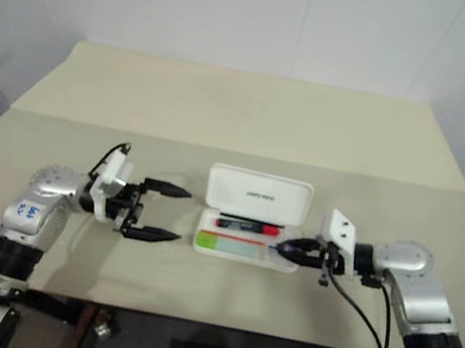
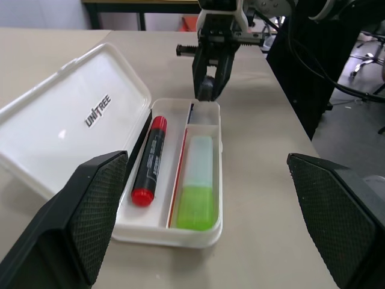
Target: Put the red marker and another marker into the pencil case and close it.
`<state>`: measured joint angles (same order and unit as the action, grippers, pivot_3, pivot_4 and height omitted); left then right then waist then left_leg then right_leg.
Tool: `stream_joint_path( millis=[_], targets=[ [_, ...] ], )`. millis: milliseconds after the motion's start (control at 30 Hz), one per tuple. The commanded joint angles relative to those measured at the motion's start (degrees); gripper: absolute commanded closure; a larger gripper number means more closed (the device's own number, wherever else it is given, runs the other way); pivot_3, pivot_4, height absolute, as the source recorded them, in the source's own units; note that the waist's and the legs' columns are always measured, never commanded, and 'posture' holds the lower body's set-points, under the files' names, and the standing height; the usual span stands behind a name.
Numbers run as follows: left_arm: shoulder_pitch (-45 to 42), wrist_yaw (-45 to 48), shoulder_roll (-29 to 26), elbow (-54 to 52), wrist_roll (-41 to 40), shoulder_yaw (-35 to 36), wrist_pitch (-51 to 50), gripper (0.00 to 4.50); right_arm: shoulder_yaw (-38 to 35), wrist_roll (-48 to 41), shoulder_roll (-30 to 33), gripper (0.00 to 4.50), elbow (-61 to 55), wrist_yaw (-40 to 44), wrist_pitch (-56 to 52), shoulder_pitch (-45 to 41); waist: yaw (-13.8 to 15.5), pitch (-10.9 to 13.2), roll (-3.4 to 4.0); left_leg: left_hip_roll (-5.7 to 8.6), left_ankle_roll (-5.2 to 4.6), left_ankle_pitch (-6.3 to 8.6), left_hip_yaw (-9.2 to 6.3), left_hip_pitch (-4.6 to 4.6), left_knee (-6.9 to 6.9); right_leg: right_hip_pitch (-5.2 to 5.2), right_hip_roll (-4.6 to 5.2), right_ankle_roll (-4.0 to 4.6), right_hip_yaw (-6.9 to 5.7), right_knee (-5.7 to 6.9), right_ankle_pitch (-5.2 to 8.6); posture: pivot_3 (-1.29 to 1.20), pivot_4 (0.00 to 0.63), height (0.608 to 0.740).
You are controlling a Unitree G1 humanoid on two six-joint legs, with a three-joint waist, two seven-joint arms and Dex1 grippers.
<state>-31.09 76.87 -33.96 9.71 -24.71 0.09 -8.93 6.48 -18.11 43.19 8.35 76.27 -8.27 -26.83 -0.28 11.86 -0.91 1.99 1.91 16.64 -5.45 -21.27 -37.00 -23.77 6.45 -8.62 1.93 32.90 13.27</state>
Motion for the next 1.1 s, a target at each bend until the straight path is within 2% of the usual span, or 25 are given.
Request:
stream_joint_path(
  millis=[33, 467, 567, 833, 867, 1100],
  targets=[
    [0.93, -1.23, -1.13, -4.04, -1.57, 1.88, -1.12, 0.0, 0.26, 0.54, -1.11, 3.8, 1.98, 1.71, 2.4, -1.89, 0.08, 0.01, 0.01, 0.01, 0.0, 0.0, 0.0, 0.0, 0.0, 0.0, 0.01, 0.0, 0.0, 0.0, 0.0, 0.0, 0.15, 0.74],
    [1.65, -2.76, -2.45, -6.56, -1.92, 2.76, -2.98, 0.0, -0.02, 2.47, -2.46, 3.8, 9.25, 4.61, 5.29, -5.36, -0.15, 0.01, 0.02, -0.01, 0.03, 0.01, 0.03, 0.02, 0.0, -0.02, 0.0, 0.01, 0.0, 0.04, 0.01, 0.0, 0.15, 0.74],
    [1.24, -2.87, -2.29, -6.14, -1.79, 2.58, -2.85, 0.0, -0.3, 1.77, -2.42, 3.07, 9.05, 5.27, 3.96, -5.55, -0.11, 0.01, 0.02, -0.01, 0.03, 0.01, 0.02, 0.02, -0.01, -0.02, 0.0, 0.02, 0.0, 0.05, 0.01, 0.0, 0.15, 0.74],
    [-0.01, -2.49, -1.87, -4.19, -1.45, 2.21, -1.93, 0.0, -1.64, 0.87, -2.25, 0.19, 7.05, 4.95, 4.49, -5.74, -0.13, 0.01, 0.02, 0.0, 0.03, 0.01, 0.03, 0.02, -0.02, -0.02, 0.0, 0.02, 0.0, 0.05, 0.01, 0.0, 0.15, 0.74],
    [-0.17, -2.45, -1.79, -3.94, -1.41, 2.16, -1.79, 0.0, -1.93, 0.58, -2.24, 0.07, 6.66, 4.8, 4.47, -5.7, -0.1, 0.01, 0.02, 0.0, 0.03, 0.01, 0.03, 0.02, -0.02, -0.02, 0.0, 0.02, 0.0, 0.05, 0.01, 0.0, 0.15, 0.74],
    [-1.55, -2.51, -0.88, -1.7, -1.4, 2.17, -1.12, 0.0, -8.21, -7.12, -1.0, 0.07, -5.21, 1.15, -3.54, -1.65, 0.07, 0.02, 0.03, -0.01, 0.05, 0.02, -0.01, -0.01, -0.02, -0.03, 0.0, 0.02, -0.02, 0.05, 0.01, 0.0, 0.15, 0.74]
  ],
)
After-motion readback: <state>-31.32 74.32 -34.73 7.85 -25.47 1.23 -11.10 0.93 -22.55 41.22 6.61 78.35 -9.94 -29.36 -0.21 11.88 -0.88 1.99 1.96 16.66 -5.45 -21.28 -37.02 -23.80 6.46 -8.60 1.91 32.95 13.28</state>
